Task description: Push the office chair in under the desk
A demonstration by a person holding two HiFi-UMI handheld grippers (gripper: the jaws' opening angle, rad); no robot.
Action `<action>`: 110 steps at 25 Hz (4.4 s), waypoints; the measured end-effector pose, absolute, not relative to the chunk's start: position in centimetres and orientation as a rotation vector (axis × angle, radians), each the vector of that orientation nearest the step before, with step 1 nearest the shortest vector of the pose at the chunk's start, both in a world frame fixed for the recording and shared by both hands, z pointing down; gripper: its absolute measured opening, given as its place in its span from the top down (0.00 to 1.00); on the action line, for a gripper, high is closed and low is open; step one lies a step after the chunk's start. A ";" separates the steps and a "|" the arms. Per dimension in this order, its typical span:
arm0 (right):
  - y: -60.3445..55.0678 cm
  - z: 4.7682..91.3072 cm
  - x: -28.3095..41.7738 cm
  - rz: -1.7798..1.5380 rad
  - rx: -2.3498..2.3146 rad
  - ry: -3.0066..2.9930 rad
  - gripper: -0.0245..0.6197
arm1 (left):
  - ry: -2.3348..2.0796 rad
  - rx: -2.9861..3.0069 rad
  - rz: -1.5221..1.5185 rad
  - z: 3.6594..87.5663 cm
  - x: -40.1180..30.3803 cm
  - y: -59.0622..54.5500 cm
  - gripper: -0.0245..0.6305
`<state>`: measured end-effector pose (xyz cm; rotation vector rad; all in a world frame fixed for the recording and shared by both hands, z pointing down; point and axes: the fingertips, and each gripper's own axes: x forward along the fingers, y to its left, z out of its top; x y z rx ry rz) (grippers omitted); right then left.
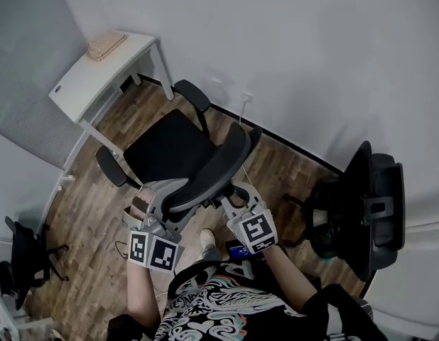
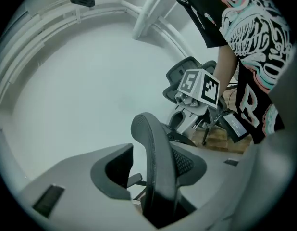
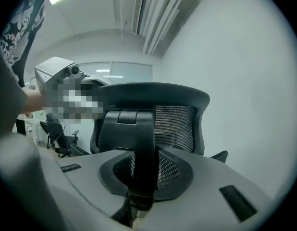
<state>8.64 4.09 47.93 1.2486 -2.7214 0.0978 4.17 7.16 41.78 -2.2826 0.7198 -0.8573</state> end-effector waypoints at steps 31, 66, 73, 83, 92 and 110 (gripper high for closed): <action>1.1 47.9 4.0 0.113 1.097 -2.772 0.87 | 0.652 -2.179 -0.747 41.6 -0.2 3.9 0.66; -3.4 48.0 2.3 0.140 1.140 -2.777 0.87 | 0.653 -2.171 -0.742 41.6 -2.0 -0.6 0.66; -4.5 48.0 1.8 0.144 1.143 -2.776 0.87 | 0.652 -2.173 -0.741 41.5 -2.5 -1.7 0.66; -5.9 48.0 1.2 0.146 1.142 -2.783 0.87 | 0.653 -2.171 -0.742 41.5 -3.2 -3.2 0.66; -7.0 47.9 1.0 0.133 1.150 -2.794 0.87 | 0.656 -2.165 -0.731 41.5 -3.4 -4.2 0.66; -9.0 47.9 0.1 0.137 1.159 -2.796 0.87 | 0.653 -2.163 -0.722 41.5 -4.3 -6.2 0.66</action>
